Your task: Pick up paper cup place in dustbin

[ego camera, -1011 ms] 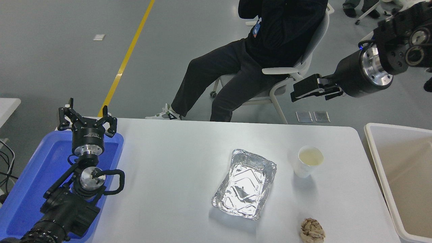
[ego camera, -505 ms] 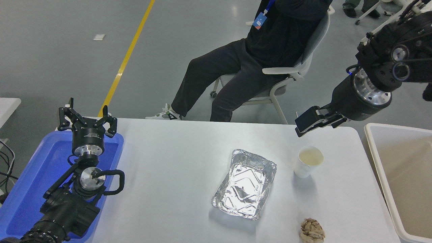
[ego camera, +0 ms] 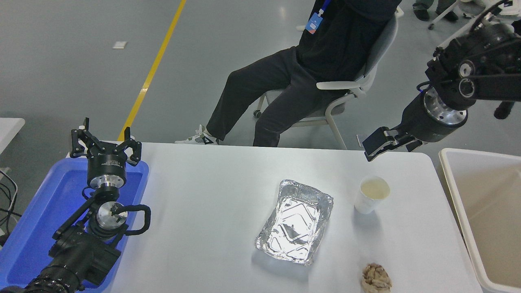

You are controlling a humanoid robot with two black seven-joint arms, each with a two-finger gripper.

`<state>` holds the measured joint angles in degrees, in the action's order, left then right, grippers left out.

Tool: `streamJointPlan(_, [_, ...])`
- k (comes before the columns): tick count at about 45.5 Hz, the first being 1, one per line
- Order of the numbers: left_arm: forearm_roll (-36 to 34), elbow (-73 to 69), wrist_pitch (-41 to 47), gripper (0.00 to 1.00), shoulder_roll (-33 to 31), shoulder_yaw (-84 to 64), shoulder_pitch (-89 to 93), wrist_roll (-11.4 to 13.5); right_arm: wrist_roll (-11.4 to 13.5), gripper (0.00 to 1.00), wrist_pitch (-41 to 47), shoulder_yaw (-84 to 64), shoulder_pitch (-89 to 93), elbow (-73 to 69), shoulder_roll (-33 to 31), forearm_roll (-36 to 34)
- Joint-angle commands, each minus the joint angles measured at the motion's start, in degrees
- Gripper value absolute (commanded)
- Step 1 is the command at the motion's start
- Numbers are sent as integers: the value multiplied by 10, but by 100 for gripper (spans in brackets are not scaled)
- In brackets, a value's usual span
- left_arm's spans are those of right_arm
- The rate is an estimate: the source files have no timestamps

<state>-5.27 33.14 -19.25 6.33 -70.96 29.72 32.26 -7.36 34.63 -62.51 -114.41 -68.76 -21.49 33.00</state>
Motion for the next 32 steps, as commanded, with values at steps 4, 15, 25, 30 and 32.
streamJointPlan(4, [0, 0, 0, 99, 0, 0, 0, 1, 1, 100, -11, 47, 121, 115, 1, 58])
streamJointPlan(15, [0, 0, 0, 99, 0, 0, 0, 0, 1, 100, -25, 77, 198, 186, 1, 76])
streamJointPlan(25, [0, 0, 0, 99, 0, 0, 0, 0, 1, 100, -41, 114, 268, 225, 2, 91])
streamJointPlan(30, [0, 0, 0, 99, 0, 0, 0, 0, 1, 100, -56, 118, 286, 229, 2, 105])
streamJointPlan(32, [0, 0, 0, 99, 0, 0, 0, 1, 2, 100, -63, 121, 294, 230, 3, 106])
